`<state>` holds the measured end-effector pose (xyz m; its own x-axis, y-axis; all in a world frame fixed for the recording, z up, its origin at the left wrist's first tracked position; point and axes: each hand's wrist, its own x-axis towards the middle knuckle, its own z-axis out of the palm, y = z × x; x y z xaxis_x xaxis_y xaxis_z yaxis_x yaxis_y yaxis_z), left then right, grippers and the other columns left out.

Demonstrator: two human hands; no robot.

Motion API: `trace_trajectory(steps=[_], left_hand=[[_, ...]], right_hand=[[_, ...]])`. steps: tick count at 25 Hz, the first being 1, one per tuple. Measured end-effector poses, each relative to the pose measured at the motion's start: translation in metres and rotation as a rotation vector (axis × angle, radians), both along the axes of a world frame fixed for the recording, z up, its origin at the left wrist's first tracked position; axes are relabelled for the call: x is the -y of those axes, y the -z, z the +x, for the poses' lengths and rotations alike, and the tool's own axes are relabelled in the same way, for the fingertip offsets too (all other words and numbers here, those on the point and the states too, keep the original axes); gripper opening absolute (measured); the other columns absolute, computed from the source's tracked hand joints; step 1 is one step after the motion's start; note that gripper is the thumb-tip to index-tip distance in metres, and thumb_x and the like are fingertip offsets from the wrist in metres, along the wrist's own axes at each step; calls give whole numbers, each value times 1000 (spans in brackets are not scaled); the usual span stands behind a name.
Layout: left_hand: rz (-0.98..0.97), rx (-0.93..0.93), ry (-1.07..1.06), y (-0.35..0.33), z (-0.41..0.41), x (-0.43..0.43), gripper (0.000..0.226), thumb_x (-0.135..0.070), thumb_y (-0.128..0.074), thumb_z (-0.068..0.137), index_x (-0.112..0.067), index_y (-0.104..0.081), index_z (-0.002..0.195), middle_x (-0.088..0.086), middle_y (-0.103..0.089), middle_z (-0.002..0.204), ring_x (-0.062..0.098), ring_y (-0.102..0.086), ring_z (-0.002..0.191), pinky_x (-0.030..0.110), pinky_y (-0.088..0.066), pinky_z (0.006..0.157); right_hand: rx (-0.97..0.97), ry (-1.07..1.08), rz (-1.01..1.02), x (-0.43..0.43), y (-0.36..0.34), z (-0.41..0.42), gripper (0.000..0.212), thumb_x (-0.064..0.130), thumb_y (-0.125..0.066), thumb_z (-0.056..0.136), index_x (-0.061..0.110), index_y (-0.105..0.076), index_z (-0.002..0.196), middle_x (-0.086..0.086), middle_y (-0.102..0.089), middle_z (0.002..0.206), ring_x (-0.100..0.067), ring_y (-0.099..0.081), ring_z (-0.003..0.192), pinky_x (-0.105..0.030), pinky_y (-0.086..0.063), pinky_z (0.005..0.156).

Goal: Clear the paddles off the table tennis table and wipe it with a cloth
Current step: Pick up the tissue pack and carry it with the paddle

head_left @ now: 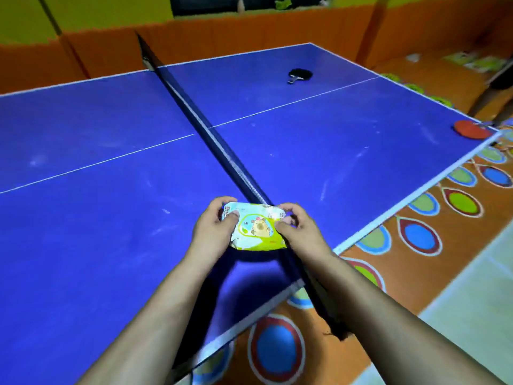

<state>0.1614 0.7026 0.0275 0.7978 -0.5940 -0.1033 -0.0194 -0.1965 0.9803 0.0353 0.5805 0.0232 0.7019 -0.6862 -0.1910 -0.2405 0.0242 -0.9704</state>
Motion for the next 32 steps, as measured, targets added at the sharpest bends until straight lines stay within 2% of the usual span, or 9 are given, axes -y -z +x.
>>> trace_trajectory(steps=[4, 9, 14, 18, 20, 22, 25, 29, 32], left_hand=[[64, 25, 198, -4, -93, 75, 7, -20, -58, 82, -23, -52, 80, -3, -54, 67, 19, -51, 62, 34, -43, 59], [139, 66, 470, -5, -184, 166, 19, -11, -54, 90, -21, -45, 76, 0, -43, 61, 7, -38, 47, 22, -33, 46], [181, 31, 657, 3, -224, 259, 13, -30, -51, 79, -31, -45, 68, 5, -41, 68, 18, -37, 64, 35, -34, 61], [160, 1, 649, 11, -256, 360, 19, -13, -52, 92, -25, -46, 78, 3, -40, 71, 18, -38, 65, 29, -35, 61], [152, -42, 663, 5, -276, 400, 23, -7, -56, 90, -27, -50, 99, -2, -46, 78, 13, -46, 63, 19, -40, 58], [144, -116, 760, -1, -297, 445, 53, 0, -64, 83, -31, -43, 120, -4, -56, 92, 5, -59, 69, 13, -46, 59], [171, -69, 897, -4, -322, 508, 82, 8, -75, 70, -24, -35, 134, -1, -58, 116, -4, -61, 82, 11, -48, 66], [201, -45, 864, -3, -346, 583, 75, 7, -79, 65, -28, -43, 121, -8, -57, 105, -8, -59, 79, 5, -44, 64], [183, -138, 768, 4, -364, 646, 74, 8, -79, 63, -29, -44, 117, -4, -59, 102, -5, -62, 77, 9, -46, 65]], right_hand=[[-31, 134, -7, 65, -9, -119, 20, 4, -62, 89, 18, -48, 84, 6, -42, 54, -4, -39, 43, -20, -32, 44], [-43, 243, -27, 135, -8, -236, 27, 3, -60, 90, 16, -42, 75, 13, -37, 44, -3, -34, 42, -21, -32, 43], [-90, 199, 0, 219, -6, -300, 26, 5, -56, 94, 14, -41, 75, 0, -39, 58, -10, -40, 49, -21, -39, 46], [-136, 286, 24, 315, -8, -325, 26, 5, -56, 93, 15, -40, 75, 4, -40, 57, -7, -39, 47, -19, -35, 44], [-178, 348, 22, 359, -10, -338, 27, 7, -57, 93, 16, -41, 74, 8, -42, 55, -4, -42, 46, -18, -35, 44], [-215, 408, 13, 407, -10, -355, 25, 9, -58, 92, 17, -41, 75, 7, -43, 57, -5, -44, 49, -21, -35, 46], [-224, 485, 62, 472, -5, -380, 22, 8, -58, 90, 17, -43, 77, 4, -42, 58, -12, -39, 53, -23, -33, 44], [-204, 458, 115, 550, 8, -398, 18, 7, -59, 88, 14, -49, 75, 7, -53, 53, -15, -49, 50, -24, -39, 44], [-145, 476, 181, 620, 17, -410, 13, 7, -63, 86, 11, -54, 95, -6, -62, 77, -19, -59, 64, -33, -48, 57]])
